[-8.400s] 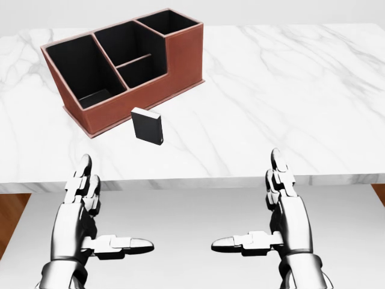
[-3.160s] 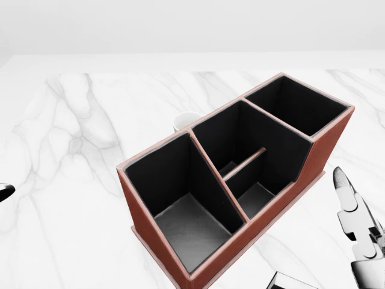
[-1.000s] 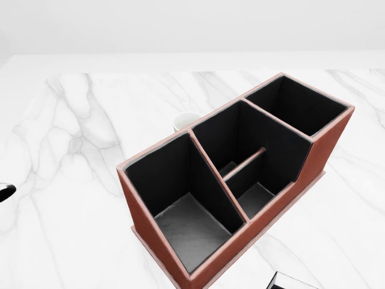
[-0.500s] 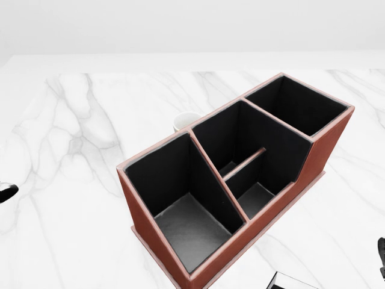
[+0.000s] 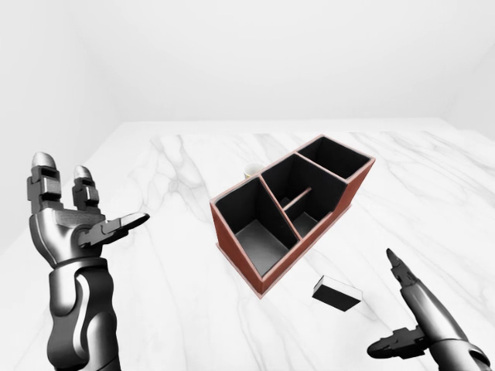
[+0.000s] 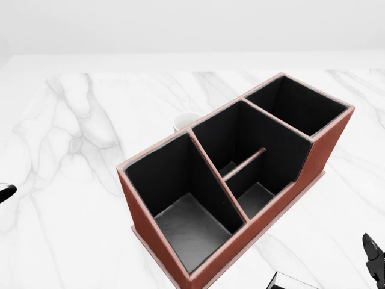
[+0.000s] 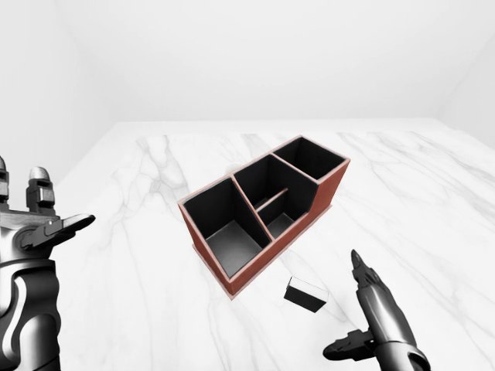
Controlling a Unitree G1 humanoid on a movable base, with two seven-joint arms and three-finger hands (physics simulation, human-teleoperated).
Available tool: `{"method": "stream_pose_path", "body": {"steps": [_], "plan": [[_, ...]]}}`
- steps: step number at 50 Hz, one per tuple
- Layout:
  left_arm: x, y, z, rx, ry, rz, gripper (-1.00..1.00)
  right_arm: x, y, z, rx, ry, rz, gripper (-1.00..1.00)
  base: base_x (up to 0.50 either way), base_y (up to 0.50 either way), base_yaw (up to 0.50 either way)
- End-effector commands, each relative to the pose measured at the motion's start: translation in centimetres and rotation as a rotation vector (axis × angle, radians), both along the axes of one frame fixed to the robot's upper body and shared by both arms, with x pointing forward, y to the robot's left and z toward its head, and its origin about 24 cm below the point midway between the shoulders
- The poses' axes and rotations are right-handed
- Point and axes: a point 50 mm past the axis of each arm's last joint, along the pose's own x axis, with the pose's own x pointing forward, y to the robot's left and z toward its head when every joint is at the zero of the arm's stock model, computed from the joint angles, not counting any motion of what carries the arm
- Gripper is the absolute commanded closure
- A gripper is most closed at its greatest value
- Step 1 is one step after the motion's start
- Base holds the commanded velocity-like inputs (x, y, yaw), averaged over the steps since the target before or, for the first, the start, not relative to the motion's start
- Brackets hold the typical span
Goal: Pick up the book and place it in the left compartment of the caddy.
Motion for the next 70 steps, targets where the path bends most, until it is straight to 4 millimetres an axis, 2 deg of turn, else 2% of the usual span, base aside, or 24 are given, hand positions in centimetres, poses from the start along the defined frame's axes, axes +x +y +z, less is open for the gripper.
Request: {"method": "stream_pose_path", "body": {"steps": [1,34,46,54,55,70], "plan": [[-0.2,0.0,0.2,0.001,-0.008,0.003,-1.0,0.9,0.1,-0.1,-0.016,0.004,0.04,-1.0,0.0,0.0,0.0],[0.0,0.2,0.1,-0.003,-0.004,0.006,-1.0,2.6,0.3,-2.3,0.048,0.071,0.143,-1.0,0.0,0.0,0.0],[-0.4,0.1,0.4,-0.002,-0.02,0.011,-1.0,2.7,0.1,-2.4,0.041,0.079,0.15,-1.0,0.0,0.0,0.0],[0.2,0.2,-0.3,-0.004,0.014,0.001,-1.0,2.9,0.2,-2.2,0.027,0.076,0.162,-1.0,0.0,0.0,0.0],[-0.1,0.2,0.1,-0.003,-0.005,0.007,-1.0,3.0,0.2,-2.2,0.028,0.073,0.162,-1.0,0.0,0.0,0.0],[0.0,0.1,0.1,-0.002,-0.003,0.004,-1.0,3.1,-0.4,-2.5,0.037,0.086,0.162,-1.0,0.0,0.0,0.0]]}}
